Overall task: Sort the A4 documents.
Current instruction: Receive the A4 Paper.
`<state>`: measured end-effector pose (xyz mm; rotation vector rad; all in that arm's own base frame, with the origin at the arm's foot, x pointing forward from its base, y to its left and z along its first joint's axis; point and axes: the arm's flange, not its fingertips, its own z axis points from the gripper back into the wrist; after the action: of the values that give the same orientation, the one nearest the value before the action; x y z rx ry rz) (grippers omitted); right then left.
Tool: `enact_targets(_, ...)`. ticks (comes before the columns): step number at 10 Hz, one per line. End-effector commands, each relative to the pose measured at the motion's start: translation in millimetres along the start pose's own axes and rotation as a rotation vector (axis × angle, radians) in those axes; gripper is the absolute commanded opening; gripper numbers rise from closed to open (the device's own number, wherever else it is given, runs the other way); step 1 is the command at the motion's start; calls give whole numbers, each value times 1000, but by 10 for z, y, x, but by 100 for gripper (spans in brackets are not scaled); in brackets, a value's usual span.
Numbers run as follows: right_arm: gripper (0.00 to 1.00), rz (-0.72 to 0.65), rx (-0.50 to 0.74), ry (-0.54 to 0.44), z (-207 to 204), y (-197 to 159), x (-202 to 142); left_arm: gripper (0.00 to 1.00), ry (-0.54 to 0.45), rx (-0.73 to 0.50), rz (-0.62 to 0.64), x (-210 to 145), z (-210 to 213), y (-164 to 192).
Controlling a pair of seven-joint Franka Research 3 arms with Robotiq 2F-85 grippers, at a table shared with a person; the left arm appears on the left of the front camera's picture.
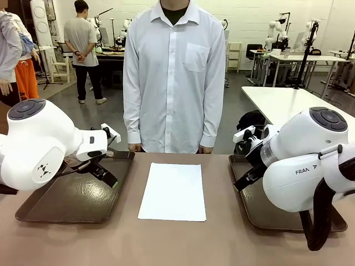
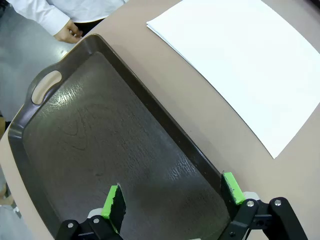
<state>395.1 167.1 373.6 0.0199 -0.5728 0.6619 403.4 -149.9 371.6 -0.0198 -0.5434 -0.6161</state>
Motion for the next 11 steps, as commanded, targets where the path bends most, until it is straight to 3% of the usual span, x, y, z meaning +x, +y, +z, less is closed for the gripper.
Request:
enact_targets(1, 100, -1, 0, 0, 0, -1, 0, 100, 0, 0, 1, -1, 0, 3)
enact_targets(11, 100, -1, 0, 0, 0, -1, 0, 100, 0, 0, 1, -1, 0, 3)
